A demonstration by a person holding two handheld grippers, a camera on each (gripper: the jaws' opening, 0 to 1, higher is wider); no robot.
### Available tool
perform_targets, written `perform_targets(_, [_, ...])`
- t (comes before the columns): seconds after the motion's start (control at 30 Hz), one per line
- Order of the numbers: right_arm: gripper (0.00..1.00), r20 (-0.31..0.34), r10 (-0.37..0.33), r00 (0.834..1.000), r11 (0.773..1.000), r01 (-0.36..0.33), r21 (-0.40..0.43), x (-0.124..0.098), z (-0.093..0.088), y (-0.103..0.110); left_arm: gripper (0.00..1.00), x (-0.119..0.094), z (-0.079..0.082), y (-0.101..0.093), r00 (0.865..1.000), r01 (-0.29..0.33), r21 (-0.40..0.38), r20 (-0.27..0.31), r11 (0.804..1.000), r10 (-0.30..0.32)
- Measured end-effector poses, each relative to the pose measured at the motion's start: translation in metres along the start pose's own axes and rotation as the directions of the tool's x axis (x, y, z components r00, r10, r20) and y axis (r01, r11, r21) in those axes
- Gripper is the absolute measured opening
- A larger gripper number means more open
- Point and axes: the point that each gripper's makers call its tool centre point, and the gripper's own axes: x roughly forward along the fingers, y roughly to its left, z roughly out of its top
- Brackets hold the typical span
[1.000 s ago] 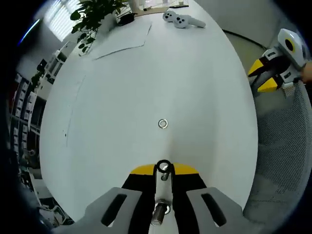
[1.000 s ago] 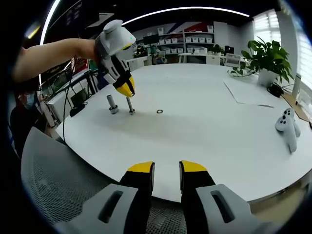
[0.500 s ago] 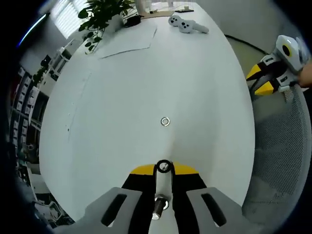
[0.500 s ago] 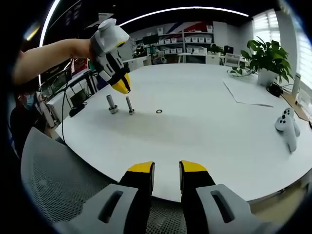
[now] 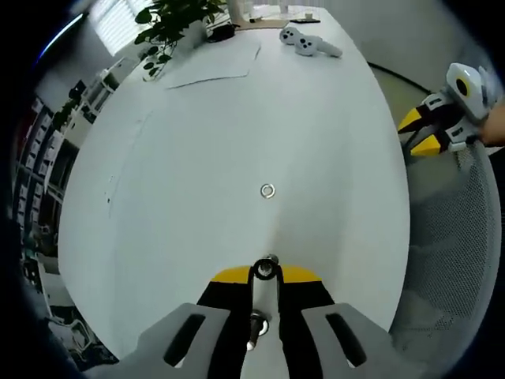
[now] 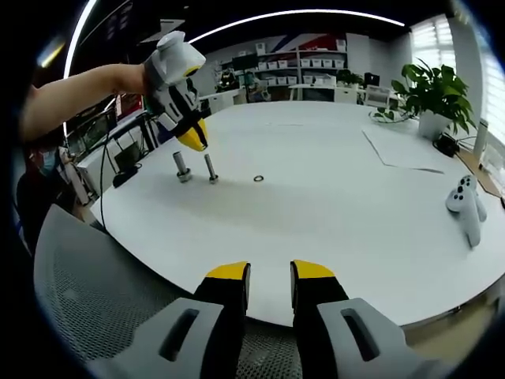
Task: Place the washer onto the threaded stud by aligning its center hole with the stud, sliding it down to the base, and recovering from edge contact or off-axis alignment until the washer reaches the visible bottom stop.
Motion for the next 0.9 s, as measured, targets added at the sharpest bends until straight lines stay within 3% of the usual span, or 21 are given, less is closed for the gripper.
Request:
perform_targets(0.57, [0.23,0.004,-0.004,1.0,1.0,0.004,0.003,0.0,0.0,-0.001,0.09,0.007,-0.004,-0.012,0.999,0.04,-0.001,0.018,0.999,-0.04])
perform_targets(0.9, [0.23,0.002,-0.003,1.0,1.0,0.003,0.002,0.0,0.0,-0.001,0.09,0.008,-0.003,-0.007,0.999,0.014,0.007,0.029,1.0,-0.014])
